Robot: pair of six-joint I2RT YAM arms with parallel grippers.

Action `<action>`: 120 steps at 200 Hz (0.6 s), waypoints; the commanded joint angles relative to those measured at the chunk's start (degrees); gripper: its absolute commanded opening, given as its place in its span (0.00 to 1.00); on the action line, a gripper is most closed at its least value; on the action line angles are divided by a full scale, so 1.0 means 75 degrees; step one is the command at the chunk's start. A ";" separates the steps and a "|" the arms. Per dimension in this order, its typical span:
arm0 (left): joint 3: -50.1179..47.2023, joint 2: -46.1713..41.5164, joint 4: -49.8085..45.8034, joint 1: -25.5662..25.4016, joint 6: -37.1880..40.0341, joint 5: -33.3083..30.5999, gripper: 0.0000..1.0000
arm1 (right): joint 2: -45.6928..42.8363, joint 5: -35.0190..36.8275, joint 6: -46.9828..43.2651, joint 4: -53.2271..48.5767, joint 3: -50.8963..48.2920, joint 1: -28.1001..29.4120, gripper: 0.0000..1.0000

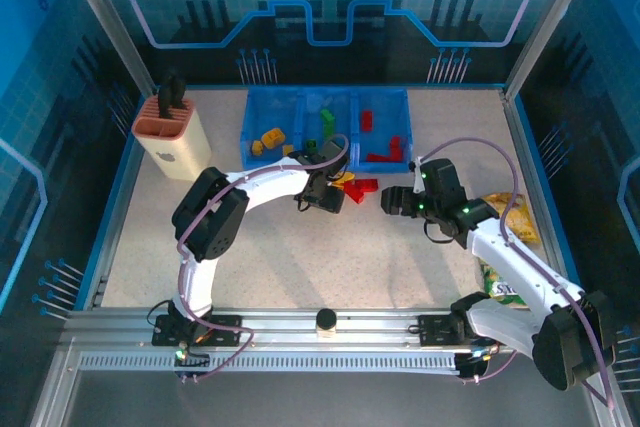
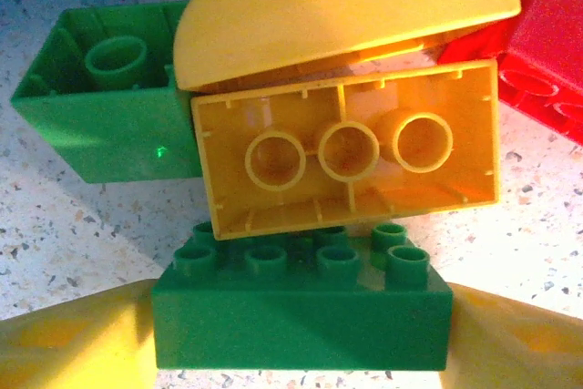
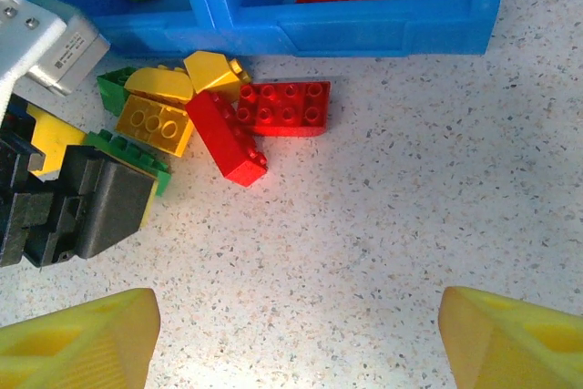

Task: Sort the legos into containers by color
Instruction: Pick up the lego from the center of the table.

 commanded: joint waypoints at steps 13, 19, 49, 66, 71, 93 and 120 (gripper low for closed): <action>0.0134 -0.0003 -0.0161 -0.0079 0.0098 -0.0124 0.54 | -0.0210 -0.0103 0.0143 0.0128 -0.0190 -0.0103 0.81; 0.0122 -0.0063 -0.0198 -0.0110 0.0098 -0.0173 0.51 | -0.0235 -0.0092 0.0151 0.0127 -0.0217 -0.0111 0.81; 0.0108 -0.0608 -0.0384 -0.0176 0.0037 -0.0246 0.46 | -0.0363 -0.0092 0.0166 0.0127 -0.0312 -0.0150 0.81; 0.0171 -0.1018 -0.0455 -0.0174 -0.0007 -0.0258 0.46 | -0.0418 -0.0092 0.0179 0.0137 -0.0373 -0.0179 0.81; 0.0209 -0.1136 -0.0451 -0.0181 0.0001 -0.0256 0.46 | -0.0421 -0.0095 0.0187 0.0147 -0.0388 -0.0183 0.81; 0.0593 -0.1418 -0.0459 -0.0114 0.0090 -0.0307 0.46 | -0.0424 -0.0171 0.0251 0.0240 -0.0460 -0.0191 0.81; 0.1475 -0.1089 -0.0628 0.0226 0.0143 -0.0275 0.46 | -0.0421 -0.0306 0.0330 0.0267 -0.0499 -0.0189 0.81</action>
